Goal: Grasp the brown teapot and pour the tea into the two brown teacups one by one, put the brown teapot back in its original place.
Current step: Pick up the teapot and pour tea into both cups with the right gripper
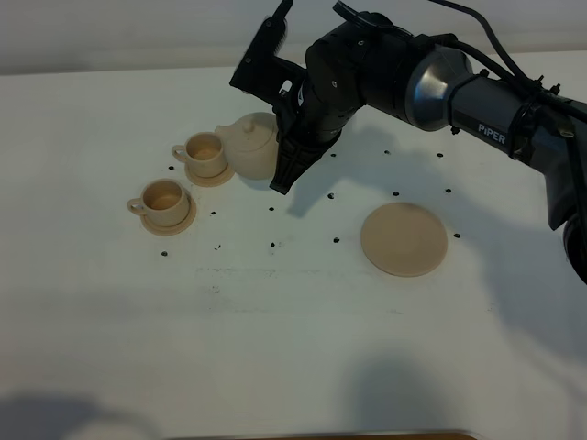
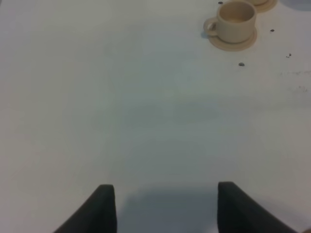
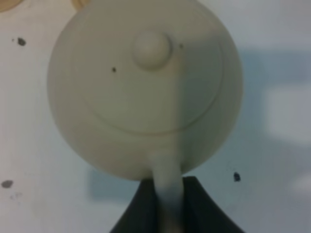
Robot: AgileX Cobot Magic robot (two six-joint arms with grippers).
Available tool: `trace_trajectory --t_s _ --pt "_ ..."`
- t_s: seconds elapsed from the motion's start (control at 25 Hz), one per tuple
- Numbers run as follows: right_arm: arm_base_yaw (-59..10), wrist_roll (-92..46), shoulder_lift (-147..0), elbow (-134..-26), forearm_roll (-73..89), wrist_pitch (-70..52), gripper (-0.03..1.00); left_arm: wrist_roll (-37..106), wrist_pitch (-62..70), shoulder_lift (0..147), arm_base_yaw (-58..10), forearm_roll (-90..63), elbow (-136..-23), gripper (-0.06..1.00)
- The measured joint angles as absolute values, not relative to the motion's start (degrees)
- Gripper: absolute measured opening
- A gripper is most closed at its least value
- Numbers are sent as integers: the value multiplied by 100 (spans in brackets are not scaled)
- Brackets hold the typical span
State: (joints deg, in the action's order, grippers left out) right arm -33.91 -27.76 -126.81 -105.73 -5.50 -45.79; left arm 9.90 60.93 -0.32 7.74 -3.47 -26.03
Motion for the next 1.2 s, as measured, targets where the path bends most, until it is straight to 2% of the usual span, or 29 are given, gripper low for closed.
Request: trace_trajectory --t_s 1.2 --pt "-3391 -2822 -12756 -10748 -589 -4244 9 990 6093 -32 774 -347 -2603 52"
